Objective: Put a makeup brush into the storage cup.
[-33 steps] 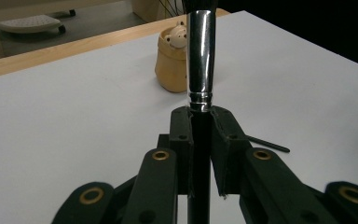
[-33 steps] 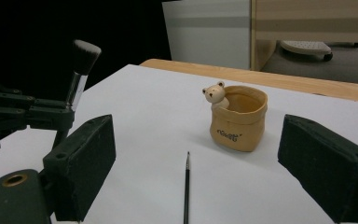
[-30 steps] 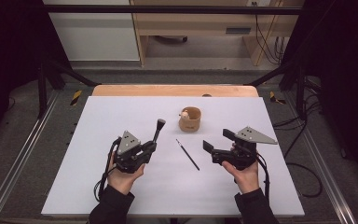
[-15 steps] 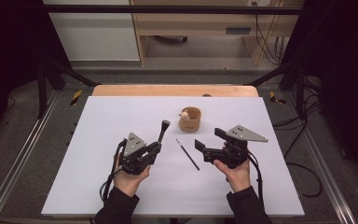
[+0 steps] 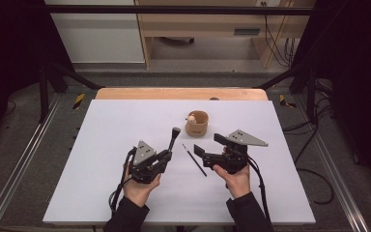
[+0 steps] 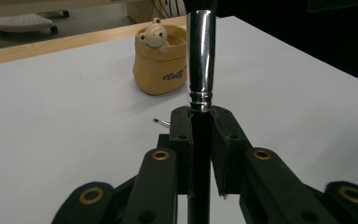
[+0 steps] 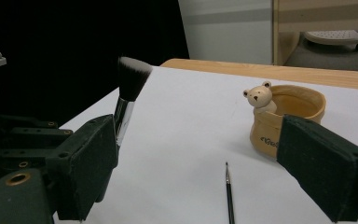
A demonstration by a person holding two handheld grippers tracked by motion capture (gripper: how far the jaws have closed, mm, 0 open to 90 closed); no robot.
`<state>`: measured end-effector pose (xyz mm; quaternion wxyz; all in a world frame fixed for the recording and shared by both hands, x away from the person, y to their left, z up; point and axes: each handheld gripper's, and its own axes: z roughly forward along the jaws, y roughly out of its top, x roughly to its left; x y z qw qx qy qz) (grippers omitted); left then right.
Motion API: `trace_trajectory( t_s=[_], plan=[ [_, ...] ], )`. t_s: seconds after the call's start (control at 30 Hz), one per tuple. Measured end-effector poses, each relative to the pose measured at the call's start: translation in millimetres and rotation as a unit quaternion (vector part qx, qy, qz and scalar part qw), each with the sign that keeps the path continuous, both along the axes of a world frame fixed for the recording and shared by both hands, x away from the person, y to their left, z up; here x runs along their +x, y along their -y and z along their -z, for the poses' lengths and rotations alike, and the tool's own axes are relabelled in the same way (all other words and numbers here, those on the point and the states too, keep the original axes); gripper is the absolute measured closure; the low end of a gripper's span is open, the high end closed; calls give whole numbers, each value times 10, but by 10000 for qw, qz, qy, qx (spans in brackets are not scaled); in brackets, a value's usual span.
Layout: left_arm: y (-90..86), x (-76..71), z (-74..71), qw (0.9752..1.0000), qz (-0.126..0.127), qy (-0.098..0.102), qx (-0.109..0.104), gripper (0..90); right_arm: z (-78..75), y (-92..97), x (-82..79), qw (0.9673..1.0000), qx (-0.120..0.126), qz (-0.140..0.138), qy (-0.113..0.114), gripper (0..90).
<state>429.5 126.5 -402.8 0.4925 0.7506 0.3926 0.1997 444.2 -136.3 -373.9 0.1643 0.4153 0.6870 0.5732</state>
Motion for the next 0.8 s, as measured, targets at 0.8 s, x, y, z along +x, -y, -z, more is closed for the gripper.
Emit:
trace_trajectory(
  t_s=[0.8],
  plan=[
    [203, -35, 33, 9999, 57, 11, -94, 794, 99, -187, 59, 9983, 392, -216, -373, 171]
  ],
)
